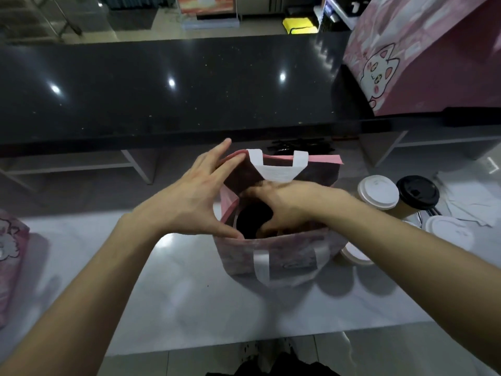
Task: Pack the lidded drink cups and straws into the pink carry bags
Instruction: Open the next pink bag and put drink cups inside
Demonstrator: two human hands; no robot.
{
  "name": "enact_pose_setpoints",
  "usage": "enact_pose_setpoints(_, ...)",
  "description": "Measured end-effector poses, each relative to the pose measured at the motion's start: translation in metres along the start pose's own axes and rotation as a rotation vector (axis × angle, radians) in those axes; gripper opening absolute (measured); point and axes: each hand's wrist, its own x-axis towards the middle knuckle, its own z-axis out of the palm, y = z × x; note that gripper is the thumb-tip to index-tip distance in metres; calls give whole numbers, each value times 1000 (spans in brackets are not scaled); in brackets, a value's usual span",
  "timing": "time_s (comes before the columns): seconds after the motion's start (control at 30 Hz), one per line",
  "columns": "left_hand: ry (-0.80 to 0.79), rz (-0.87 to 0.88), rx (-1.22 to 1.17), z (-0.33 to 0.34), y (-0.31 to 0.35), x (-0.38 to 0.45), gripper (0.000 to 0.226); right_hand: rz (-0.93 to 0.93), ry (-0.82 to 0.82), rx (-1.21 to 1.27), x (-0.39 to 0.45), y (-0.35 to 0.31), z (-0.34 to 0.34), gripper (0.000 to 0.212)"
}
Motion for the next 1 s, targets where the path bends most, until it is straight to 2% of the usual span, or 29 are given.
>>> enact_pose_setpoints(0.03, 28, 10, 16, -6, 3, 0, 131, 22, 37, 32, -11, 2, -8, 74)
enact_pose_setpoints(0.13, 167, 100, 20, -25, 21, 2, 57, 66, 178, 131, -46, 11, -28, 40)
enact_pose_setpoints(0.2, 260, 178, 24, -35, 36, 7, 33, 110, 296, 222, -74, 20, -35, 31)
enact_pose_setpoints(0.3, 288, 254, 44, -39, 65, 26, 25, 181, 542, 387, -115, 42, -30, 37)
enact_pose_setpoints(0.37, 259, 288, 65, -35, 82, 43, 25, 281, 644, 423, -137, 62, -13, 40)
enact_pose_setpoints(0.4, 243, 306, 80, -32, 90, 52, 26, 342, 636, 400, -144, 72, -2, 41)
enact_pose_setpoints(0.47, 210, 340, 111, -23, 106, 67, 29, 450, 483, 328, -152, 89, 27, 47)
enact_pose_setpoints(0.53, 191, 358, 128, -15, 117, 78, 30, 494, 283, 268, -152, 98, 59, 72)
enact_pose_setpoints(0.6, 180, 357, 125, -9, 123, 83, 32, 475, 185, 251, -145, 102, 86, 94)
enact_pose_setpoints(0.63, 179, 351, 124, -6, 124, 83, 33, 463, 156, 239, -139, 104, 96, 97)
enact_pose_setpoints(0.7, 194, 334, 129, -3, 124, 80, 33, 450, 106, 182, -128, 105, 108, 84)
enact_pose_setpoints(0.77, 218, 322, 139, -3, 122, 74, 29, 462, 100, 153, -125, 104, 105, 68)
enact_pose_setpoints(0.83, 222, 312, 118, -7, 116, 63, 21, 494, 130, 140, -133, 101, 87, 62)
enact_pose_setpoints(0.93, 106, 214, -20, -17, 100, 44, 22, 529, 217, 136, -160, 99, 35, 75)
enact_pose_setpoints(1.0, 11, 137, -24, -19, 91, 37, 20, 525, 340, 109, -178, 98, -7, 85)
